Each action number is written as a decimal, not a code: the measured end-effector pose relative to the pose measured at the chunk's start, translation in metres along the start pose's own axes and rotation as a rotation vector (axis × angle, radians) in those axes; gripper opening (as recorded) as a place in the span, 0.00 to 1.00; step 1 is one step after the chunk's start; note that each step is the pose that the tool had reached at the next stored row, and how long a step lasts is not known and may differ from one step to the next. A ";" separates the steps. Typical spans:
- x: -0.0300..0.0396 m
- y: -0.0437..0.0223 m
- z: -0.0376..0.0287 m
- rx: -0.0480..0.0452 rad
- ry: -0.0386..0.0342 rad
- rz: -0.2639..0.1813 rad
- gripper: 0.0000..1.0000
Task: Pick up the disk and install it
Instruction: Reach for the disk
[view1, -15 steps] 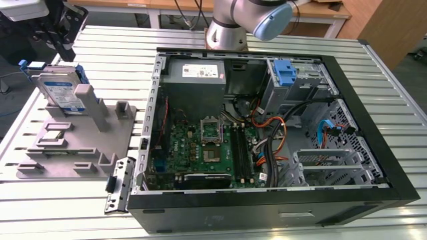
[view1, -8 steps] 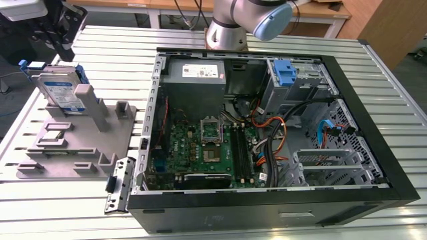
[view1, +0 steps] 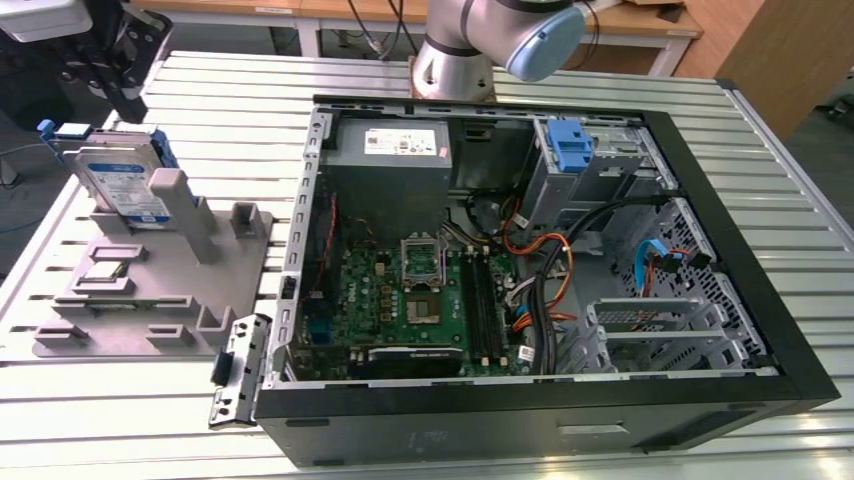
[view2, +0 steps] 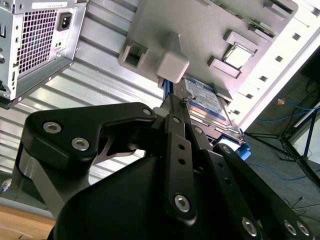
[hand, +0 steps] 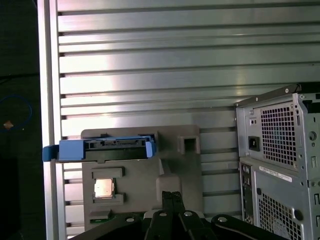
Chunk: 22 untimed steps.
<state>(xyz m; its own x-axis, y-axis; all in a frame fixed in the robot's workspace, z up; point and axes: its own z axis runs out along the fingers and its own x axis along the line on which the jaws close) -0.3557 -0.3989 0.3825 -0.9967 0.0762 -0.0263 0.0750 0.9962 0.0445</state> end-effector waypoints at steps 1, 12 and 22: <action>0.0002 0.0000 0.0000 0.0000 0.0000 0.000 0.10; 0.0089 -0.0005 0.0015 0.0000 0.0000 0.000 0.10; 0.0299 0.0065 0.0089 0.0000 0.0001 0.000 0.10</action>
<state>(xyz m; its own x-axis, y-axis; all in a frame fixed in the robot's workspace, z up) -0.3848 -0.3898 0.3732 -0.9967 0.0763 -0.0263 0.0751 0.9962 0.0445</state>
